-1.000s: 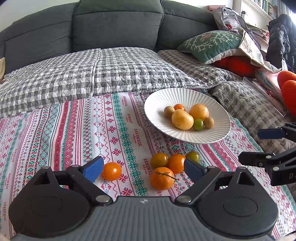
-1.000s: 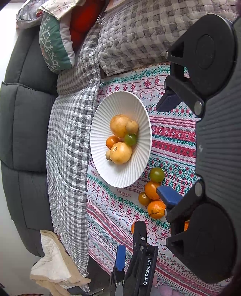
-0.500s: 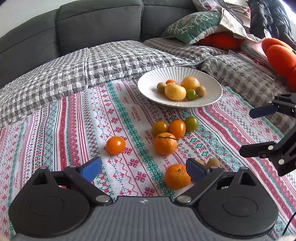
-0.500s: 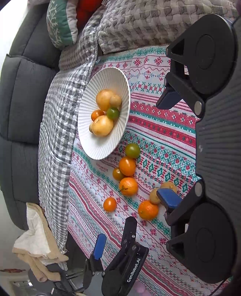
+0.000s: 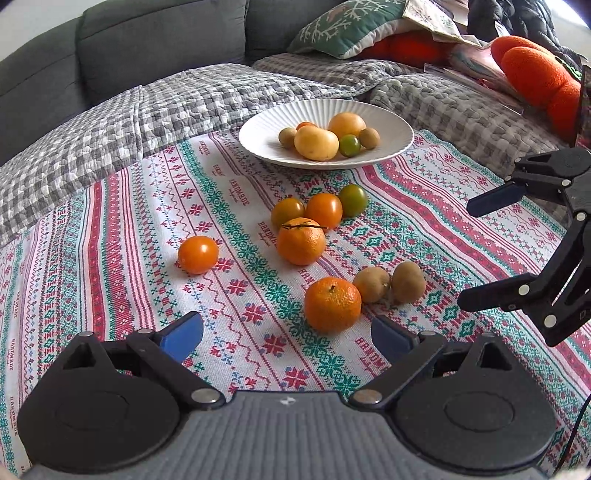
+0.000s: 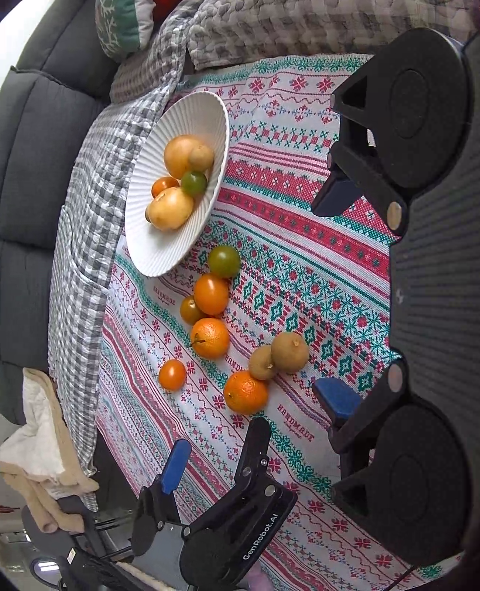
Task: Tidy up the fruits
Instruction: 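Withdraw both open grippers from the plate toward the loose fruit, then close the left gripper on an orange tangerine while the right gripper grasps a brown kiwi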
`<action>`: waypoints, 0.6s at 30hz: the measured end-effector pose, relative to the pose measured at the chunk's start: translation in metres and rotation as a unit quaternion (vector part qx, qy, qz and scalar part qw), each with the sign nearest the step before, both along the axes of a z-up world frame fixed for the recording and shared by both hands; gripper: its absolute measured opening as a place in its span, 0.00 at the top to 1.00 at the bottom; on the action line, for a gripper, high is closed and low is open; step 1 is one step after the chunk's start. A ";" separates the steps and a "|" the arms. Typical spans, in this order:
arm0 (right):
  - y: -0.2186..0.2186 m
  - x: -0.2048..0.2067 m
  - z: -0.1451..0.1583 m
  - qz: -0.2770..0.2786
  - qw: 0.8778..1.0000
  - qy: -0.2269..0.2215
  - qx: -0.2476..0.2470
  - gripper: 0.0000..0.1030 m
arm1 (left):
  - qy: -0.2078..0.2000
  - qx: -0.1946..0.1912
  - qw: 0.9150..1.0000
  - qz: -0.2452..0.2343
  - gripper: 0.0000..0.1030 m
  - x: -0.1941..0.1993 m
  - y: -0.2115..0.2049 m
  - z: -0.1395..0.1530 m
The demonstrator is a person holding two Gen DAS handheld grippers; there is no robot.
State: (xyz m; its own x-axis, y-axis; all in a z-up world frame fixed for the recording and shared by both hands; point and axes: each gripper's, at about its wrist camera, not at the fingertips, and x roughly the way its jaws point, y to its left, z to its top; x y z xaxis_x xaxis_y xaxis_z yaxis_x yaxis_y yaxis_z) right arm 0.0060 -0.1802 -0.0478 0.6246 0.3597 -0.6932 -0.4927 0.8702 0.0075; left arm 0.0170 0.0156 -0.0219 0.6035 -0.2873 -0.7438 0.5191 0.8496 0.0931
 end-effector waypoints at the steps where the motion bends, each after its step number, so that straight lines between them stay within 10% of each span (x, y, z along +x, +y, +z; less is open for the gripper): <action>1: 0.001 0.000 -0.001 0.003 1.000 0.001 -0.002 0.10 | 0.001 0.002 1.000 -0.001 0.12 0.000 -0.001 -0.002; 9: 0.009 0.002 -0.010 0.016 1.000 0.010 -0.017 0.09 | 0.008 -0.011 1.000 -0.011 0.15 0.003 -0.006 -0.012; 18: 0.013 0.004 -0.017 0.020 0.999 0.023 -0.023 0.10 | 0.028 -0.039 0.998 -0.049 0.50 0.007 -0.015 -0.015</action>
